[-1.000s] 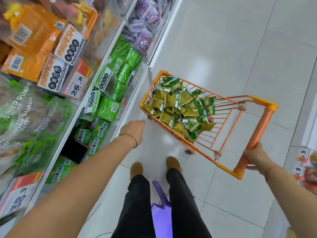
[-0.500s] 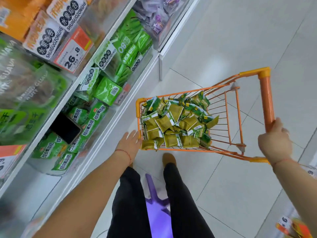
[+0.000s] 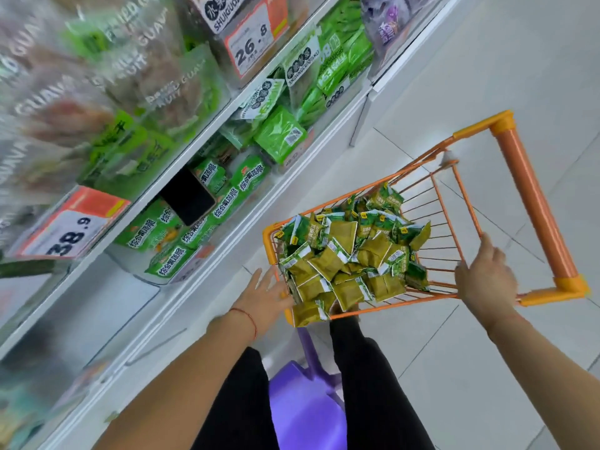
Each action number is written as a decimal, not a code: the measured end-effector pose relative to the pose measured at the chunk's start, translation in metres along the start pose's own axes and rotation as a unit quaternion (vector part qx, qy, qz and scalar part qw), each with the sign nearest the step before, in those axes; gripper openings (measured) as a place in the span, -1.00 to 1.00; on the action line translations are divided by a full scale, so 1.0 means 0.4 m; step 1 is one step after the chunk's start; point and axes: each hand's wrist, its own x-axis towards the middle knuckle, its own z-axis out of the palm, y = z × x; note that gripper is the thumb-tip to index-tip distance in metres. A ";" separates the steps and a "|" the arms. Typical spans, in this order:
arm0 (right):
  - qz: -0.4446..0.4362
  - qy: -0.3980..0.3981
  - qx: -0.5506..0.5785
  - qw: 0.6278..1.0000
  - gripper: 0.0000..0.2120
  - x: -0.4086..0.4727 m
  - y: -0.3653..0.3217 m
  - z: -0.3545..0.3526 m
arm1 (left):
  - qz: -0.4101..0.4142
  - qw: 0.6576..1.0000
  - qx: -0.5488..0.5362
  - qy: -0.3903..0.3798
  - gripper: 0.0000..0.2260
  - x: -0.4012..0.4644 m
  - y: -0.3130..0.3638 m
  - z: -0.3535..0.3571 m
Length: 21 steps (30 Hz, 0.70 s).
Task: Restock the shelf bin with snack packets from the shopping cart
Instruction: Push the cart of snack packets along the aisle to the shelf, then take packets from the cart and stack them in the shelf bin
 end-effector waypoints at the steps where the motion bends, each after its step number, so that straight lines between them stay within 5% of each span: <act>1: -0.008 0.018 0.011 1.000 -0.44 -0.017 -0.020 0.004 | -0.002 1.000 -0.013 0.021 -0.43 -0.019 -0.004 0.032; 4: -0.036 0.022 0.029 0.999 -0.48 -0.065 -0.092 0.018 | 0.015 0.995 -0.050 0.083 -0.55 -0.077 -0.016 0.123; 15: -0.150 0.088 0.033 0.984 -0.65 -0.139 -0.370 0.118 | 0.053 0.995 -0.026 0.081 -0.80 -0.206 -0.190 0.374; 21: -0.261 0.121 0.026 0.957 -0.71 -0.164 -0.453 0.196 | 0.077 0.973 -0.049 0.211 -0.86 -0.297 -0.202 0.566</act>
